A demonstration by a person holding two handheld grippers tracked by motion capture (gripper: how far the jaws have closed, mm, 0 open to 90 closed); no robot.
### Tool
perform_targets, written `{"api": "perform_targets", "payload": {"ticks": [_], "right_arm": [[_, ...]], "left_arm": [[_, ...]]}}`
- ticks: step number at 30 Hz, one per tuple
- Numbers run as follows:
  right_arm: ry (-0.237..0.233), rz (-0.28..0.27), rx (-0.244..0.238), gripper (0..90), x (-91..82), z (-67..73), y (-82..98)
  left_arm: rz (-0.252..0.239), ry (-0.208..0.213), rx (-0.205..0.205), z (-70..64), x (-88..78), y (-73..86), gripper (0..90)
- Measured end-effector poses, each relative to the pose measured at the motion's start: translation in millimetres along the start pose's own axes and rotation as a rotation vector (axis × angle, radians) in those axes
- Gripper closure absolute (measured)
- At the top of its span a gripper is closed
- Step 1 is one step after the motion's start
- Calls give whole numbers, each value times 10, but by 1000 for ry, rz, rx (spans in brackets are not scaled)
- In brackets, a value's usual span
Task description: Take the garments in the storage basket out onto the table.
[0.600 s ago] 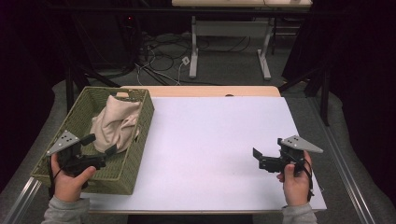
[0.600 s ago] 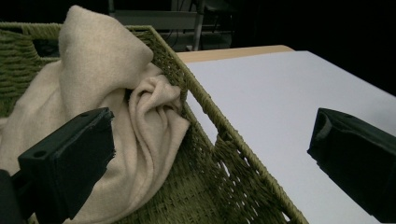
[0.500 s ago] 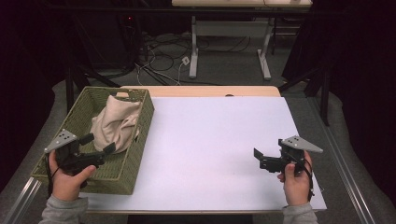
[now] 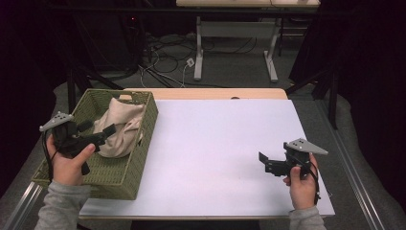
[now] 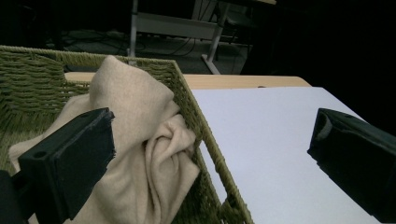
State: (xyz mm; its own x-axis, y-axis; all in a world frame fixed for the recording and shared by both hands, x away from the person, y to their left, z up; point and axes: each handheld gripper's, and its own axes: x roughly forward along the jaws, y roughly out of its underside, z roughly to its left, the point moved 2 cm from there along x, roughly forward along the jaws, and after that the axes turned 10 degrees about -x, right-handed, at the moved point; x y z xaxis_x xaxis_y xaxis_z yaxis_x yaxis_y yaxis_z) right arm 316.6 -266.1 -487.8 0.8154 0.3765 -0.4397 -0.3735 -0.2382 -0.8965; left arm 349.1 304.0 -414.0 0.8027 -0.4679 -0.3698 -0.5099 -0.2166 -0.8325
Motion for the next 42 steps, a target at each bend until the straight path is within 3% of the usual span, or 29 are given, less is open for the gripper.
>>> {"api": "perform_targets", "payload": {"ticks": [1, 4, 9, 15, 18, 24, 33, 42], "right_arm": [[0, 1, -7, 0, 3, -5, 6], [-5, 8, 5, 0, 14, 10, 20], [-13, 21, -15, 0, 53, 19, 43], [-16, 22, -13, 0, 85, 35, 42], [-21, 33, -2, 0, 96, 51, 53], [-12, 32, -8, 0, 115, 40, 71], [-23, 52, 5, 1, 134, 44, 93], [-26, 54, 4, 1, 146, 32, 106]], "left_arm": [[20, 5, 4, 0, 32, -51, 2], [28, -5, 1, 6, 62, -103, 2], [32, -27, 21, 11, 126, -233, 2], [45, -100, 50, 95, 265, -351, 2], [56, -113, 52, 146, 331, -362, 2], [74, -129, 58, 241, 451, -330, 2], [113, -162, 21, 482, 682, -192, 3], [134, -182, 27, 565, 785, -107, 3]]}}
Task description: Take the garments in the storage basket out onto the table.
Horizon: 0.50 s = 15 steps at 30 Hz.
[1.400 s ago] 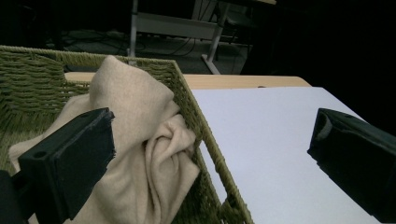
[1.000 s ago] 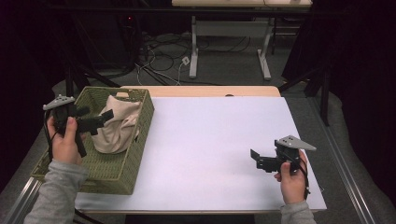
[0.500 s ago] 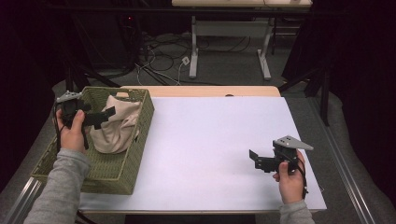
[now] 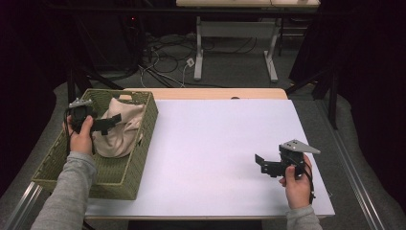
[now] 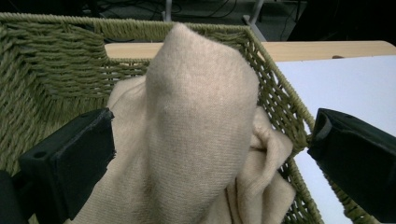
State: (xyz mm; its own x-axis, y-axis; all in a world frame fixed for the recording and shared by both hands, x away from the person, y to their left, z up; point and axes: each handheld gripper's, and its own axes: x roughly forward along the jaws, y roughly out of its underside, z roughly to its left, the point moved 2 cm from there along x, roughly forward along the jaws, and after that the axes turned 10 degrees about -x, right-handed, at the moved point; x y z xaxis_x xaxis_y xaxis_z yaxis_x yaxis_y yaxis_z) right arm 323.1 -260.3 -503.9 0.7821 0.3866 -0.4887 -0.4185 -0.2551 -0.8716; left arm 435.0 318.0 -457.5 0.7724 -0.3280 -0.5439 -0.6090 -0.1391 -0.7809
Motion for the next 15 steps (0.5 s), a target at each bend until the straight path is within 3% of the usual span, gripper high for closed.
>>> {"api": "perform_targets", "payload": {"ticks": [9, 15], "right_arm": [[-9, 9, -18, 1, 23, 15, 8], [-3, 3, -1, 2, 26, 20, 10]], "left_arm": [[23, -21, 11, 27, 120, 59, 3], [39, -38, 20, 53, 179, 101, 3]]}}
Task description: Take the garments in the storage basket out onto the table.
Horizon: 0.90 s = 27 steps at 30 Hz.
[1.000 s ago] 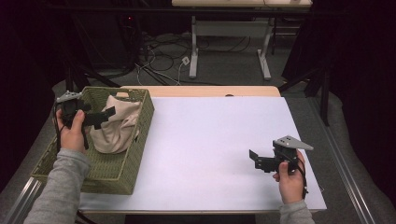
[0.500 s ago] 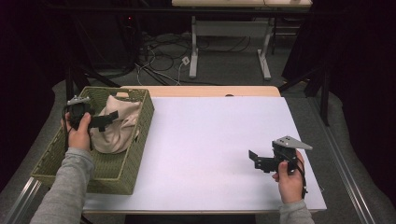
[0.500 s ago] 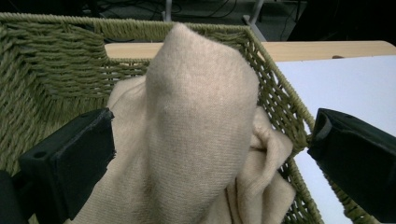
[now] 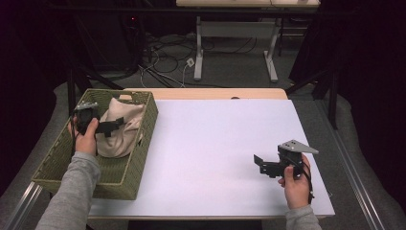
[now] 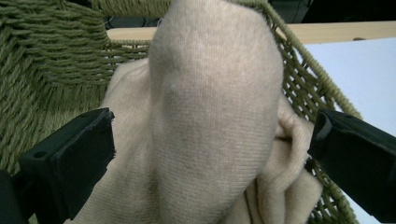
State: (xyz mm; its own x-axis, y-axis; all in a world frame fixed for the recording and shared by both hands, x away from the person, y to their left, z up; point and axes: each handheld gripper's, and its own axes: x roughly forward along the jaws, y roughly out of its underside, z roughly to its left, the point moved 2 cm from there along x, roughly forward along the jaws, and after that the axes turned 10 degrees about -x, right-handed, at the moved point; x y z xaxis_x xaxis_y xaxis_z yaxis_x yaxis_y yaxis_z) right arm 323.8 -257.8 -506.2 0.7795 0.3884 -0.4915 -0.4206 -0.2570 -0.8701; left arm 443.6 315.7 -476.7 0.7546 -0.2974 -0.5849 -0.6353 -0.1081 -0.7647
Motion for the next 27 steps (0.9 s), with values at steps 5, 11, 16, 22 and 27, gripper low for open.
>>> {"api": "perform_targets", "payload": {"ticks": [5, 11, 16, 22, 27], "right_arm": [[-4, 3, -1, 1, 8, 3, 5], [-8, 6, -5, 2, 16, 6, 9], [-6, 12, -3, 2, 18, 4, 15], [-9, 12, 0, 2, 35, 15, 20], [-10, 14, -4, 2, 36, 8, 21]], "left_arm": [[15, -19, -21, 64, 54, 45, 3], [36, -40, -17, 104, 96, 85, 3], [50, -48, -13, 128, 133, 116, 3], [69, -70, 1, 134, 174, 145, 2], [85, -101, 19, 137, 211, 167, 2]]}}
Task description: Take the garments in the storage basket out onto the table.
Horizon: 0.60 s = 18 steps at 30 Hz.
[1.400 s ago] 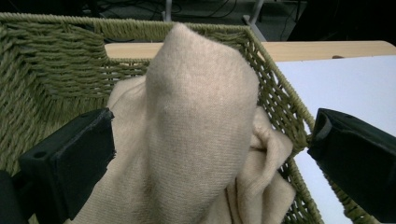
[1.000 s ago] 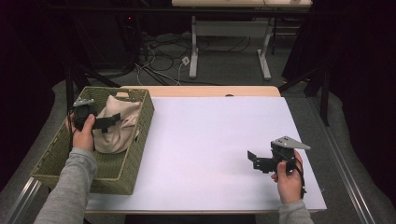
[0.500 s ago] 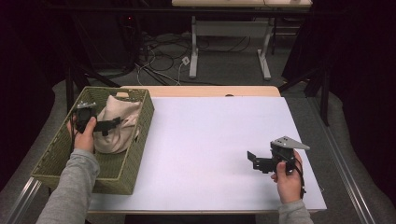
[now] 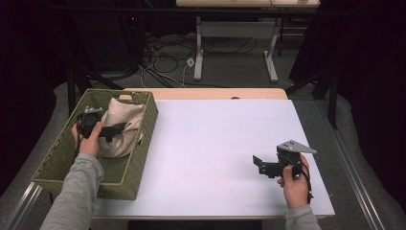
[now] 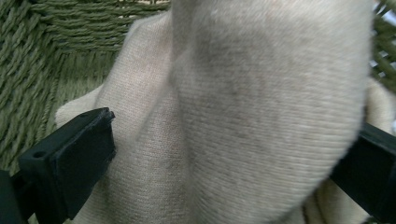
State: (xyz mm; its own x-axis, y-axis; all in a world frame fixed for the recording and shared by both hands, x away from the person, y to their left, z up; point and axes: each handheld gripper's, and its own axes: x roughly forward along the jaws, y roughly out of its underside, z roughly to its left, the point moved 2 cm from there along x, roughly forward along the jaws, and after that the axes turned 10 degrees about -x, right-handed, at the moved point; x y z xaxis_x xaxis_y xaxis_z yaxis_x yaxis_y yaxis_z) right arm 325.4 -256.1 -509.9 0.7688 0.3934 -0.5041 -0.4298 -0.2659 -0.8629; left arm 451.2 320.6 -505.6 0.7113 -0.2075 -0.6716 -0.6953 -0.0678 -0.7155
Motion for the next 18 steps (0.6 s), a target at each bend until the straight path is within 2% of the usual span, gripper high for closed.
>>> {"api": "perform_targets", "payload": {"ticks": [3, 9, 10, 18], "right_arm": [[0, -1, -2, 2, 3, 0, 1], [-3, 2, -2, 1, 15, 9, 9], [-4, 0, -16, 2, 18, 2, 10], [-2, 9, -6, 2, 20, 11, 13]], "left_arm": [[21, -40, 16, 13, 38, 31, 2], [31, -49, -3, 56, 56, 45, 2], [34, -47, -10, 63, 59, 48, 2], [35, -42, -32, 85, 93, 66, 1]]}}
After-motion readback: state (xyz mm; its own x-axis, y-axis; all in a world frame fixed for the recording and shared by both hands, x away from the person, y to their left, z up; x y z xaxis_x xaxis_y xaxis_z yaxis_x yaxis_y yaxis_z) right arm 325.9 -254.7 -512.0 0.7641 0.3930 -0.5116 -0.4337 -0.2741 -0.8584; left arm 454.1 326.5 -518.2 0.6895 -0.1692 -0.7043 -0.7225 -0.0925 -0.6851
